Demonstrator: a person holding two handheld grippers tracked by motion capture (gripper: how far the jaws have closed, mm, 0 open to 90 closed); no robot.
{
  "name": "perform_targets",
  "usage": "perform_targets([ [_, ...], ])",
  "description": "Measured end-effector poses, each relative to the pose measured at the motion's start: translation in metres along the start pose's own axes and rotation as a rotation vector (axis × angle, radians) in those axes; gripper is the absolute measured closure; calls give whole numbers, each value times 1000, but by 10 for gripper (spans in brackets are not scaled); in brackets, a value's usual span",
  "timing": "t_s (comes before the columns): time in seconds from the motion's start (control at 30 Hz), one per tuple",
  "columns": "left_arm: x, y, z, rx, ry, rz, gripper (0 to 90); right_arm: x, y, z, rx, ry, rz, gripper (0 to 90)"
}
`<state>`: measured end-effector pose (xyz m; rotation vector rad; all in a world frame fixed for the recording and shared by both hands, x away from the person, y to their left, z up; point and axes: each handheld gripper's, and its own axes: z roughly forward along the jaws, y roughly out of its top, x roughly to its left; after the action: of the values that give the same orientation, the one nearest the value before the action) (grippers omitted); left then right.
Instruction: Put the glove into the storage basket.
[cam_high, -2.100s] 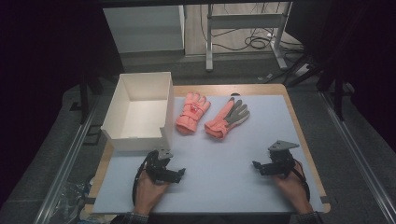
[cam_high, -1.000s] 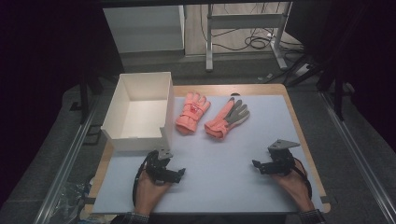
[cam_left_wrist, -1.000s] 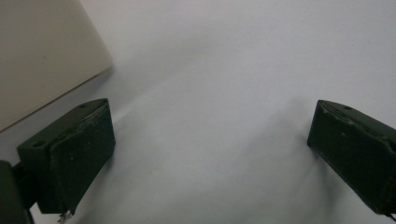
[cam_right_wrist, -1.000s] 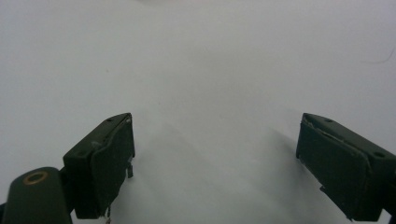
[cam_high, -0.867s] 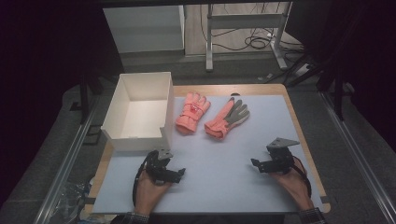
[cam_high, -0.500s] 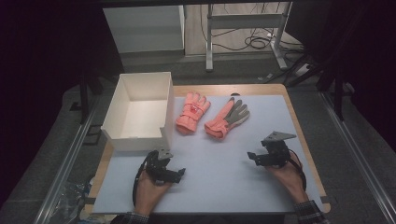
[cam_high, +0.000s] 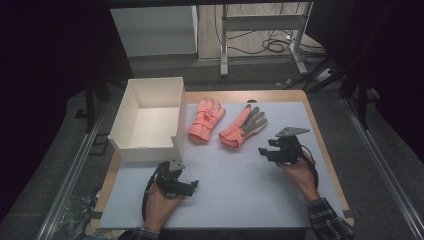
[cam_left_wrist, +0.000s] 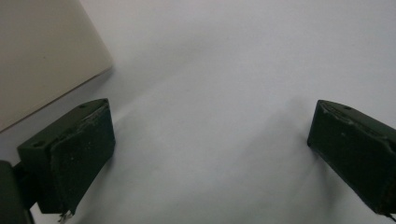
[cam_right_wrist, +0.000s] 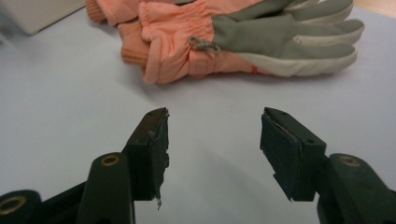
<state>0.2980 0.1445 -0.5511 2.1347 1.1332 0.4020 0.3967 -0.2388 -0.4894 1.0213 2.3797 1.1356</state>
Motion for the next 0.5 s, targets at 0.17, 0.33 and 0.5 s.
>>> perform_targets([
  [0.17, 0, 0, 0, 0, 0, 1, 6, -3, 14, 11, -7, -7, -9, 451],
  [0.33, 0, 0, 0, -1, 0, 1, 6, -7, 25, 19, -11, -12, -15, 493],
  [0.5, 0, 0, 0, -2, 0, -3, 6, -13, 37, 30, -14, -11, -9, 540],
])
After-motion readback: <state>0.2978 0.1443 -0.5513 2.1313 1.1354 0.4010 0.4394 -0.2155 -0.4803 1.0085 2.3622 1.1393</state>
